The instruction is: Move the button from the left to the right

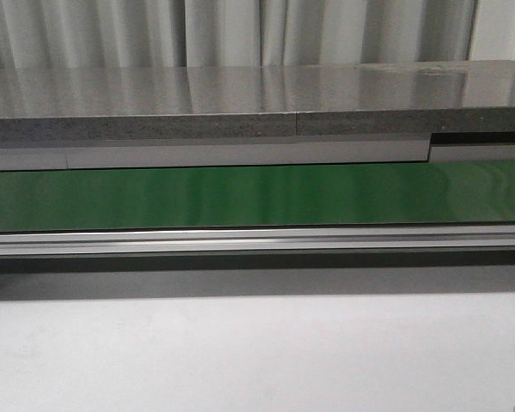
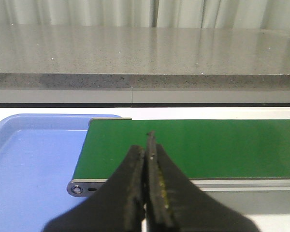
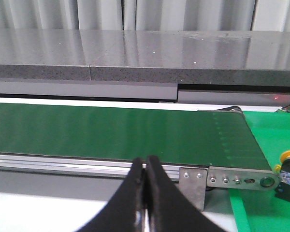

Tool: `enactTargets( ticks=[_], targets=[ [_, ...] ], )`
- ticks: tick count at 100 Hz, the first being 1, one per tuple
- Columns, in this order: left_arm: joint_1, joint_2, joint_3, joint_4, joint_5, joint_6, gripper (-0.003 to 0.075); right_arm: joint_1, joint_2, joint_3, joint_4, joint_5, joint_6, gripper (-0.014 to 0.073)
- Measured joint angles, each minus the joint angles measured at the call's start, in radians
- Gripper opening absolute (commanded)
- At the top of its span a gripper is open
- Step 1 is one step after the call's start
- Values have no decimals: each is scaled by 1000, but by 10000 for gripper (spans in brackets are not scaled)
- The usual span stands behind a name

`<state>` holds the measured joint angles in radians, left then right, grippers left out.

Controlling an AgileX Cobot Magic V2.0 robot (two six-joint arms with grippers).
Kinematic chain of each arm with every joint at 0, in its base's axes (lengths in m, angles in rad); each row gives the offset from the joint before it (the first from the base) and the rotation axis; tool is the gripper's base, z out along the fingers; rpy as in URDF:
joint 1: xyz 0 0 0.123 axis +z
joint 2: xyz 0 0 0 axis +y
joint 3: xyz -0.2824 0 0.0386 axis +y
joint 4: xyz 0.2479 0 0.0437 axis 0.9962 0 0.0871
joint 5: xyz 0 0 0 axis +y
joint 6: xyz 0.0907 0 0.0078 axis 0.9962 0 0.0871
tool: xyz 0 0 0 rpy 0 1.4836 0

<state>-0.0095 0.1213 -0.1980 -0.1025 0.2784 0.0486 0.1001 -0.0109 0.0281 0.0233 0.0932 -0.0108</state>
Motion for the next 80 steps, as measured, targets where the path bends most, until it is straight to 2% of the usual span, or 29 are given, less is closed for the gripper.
enactTargets(
  ticks=[80],
  targets=[
    [0, 0, 0, 0, 0, 0, -20, 0, 0, 0, 0, 0, 1, -67]
  ],
)
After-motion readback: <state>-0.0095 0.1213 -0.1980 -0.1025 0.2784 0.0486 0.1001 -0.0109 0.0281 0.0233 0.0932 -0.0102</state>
